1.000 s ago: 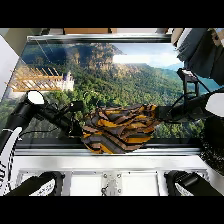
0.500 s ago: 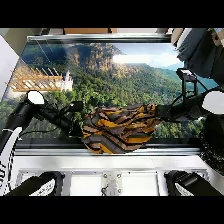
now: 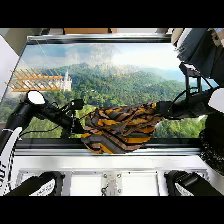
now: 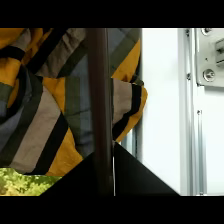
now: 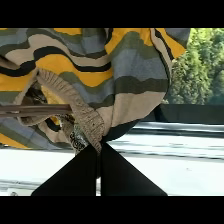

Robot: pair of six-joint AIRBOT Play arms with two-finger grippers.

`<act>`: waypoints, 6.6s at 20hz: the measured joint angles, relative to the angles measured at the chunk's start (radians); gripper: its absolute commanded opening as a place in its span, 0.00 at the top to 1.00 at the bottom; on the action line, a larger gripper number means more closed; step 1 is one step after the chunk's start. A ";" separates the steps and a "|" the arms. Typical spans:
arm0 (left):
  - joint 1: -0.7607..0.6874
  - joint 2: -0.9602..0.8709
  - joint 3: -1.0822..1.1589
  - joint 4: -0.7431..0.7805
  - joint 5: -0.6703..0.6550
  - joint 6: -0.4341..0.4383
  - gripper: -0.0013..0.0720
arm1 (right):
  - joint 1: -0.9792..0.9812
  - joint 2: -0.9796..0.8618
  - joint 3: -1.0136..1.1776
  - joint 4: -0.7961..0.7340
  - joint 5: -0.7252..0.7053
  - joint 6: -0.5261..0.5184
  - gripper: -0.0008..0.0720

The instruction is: Fold the clothes and pants, and hang the long-sleeved shirts on hangers.

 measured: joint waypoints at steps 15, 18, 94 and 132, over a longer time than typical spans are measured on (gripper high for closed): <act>-0.139 -0.026 0.000 -0.030 0.163 0.004 0.97 | 0.028 -0.076 0.135 0.157 -0.001 -0.077 0.97; -0.142 -0.060 0.000 -0.067 0.158 0.004 0.97 | 0.077 -0.111 0.153 0.179 -0.032 -0.090 0.97; -0.143 -0.097 0.000 -0.098 0.090 0.003 0.97 | -0.674 -0.203 -0.481 1.120 0.060 -1.986 0.17; -0.076 -0.097 0.001 -0.110 0.109 -0.172 0.29 | -0.623 -0.219 -0.483 1.109 0.052 -2.035 0.98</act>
